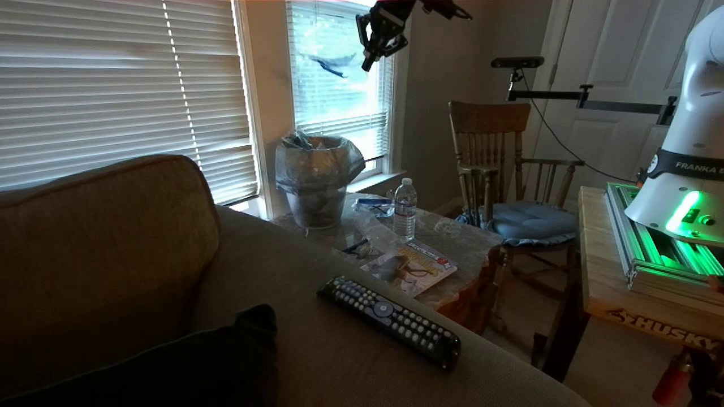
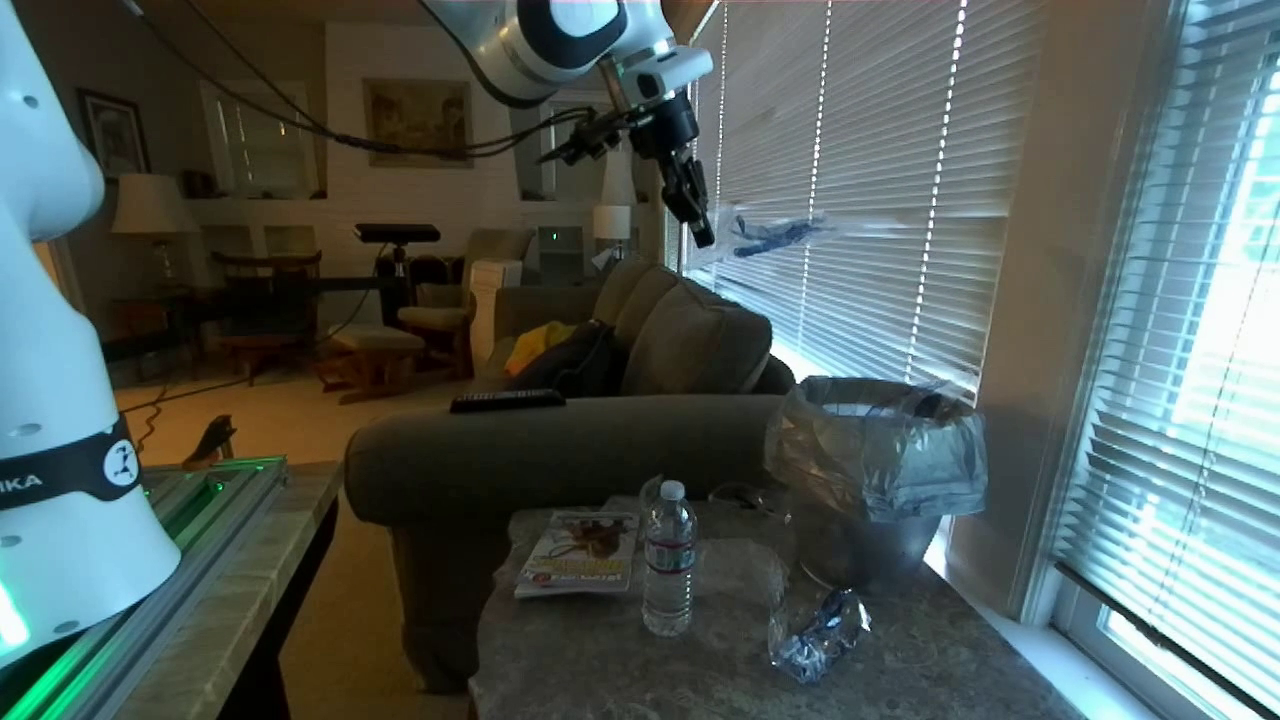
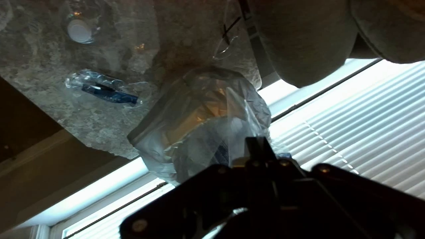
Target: Place the wrapper inside the trash can
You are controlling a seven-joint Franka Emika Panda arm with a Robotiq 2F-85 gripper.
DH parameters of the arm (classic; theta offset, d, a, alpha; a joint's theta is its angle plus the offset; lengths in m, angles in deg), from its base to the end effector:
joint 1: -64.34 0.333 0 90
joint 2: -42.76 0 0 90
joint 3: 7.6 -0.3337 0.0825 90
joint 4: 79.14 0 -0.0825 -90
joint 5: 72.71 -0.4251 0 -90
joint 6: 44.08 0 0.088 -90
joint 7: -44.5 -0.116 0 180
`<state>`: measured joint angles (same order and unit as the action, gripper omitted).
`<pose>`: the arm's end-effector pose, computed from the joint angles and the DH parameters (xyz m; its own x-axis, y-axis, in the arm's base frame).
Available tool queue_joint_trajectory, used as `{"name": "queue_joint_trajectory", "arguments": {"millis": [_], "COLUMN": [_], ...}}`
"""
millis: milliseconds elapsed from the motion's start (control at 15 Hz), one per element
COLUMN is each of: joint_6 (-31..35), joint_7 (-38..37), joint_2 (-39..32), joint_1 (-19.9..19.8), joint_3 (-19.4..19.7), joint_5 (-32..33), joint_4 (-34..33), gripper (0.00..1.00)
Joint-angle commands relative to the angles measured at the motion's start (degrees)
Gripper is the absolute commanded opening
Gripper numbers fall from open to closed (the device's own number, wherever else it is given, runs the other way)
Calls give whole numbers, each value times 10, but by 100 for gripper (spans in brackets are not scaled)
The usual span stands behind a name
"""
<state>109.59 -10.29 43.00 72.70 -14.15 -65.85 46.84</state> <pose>0.5850 0.1592 0.4243 0.7381 -0.5789 0.3466 -0.4859 -0.8124 -0.3222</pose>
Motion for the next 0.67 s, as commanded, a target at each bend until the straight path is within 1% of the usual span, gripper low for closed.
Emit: {"name": "queue_joint_trajectory", "arguments": {"millis": [0,133,333,600], "joint_6": [-19,-19,-25,-32], "joint_7": [-95,-132,-179,-208], "joint_2": [-48,-66,-98,-133], "joint_1": [4,9,19,35], "joint_3": [-11,-5,15,46], "joint_5": [61,93,142,177], "joint_4": [-70,-89,-116,-136], "gripper": [0,0,0,0]}}
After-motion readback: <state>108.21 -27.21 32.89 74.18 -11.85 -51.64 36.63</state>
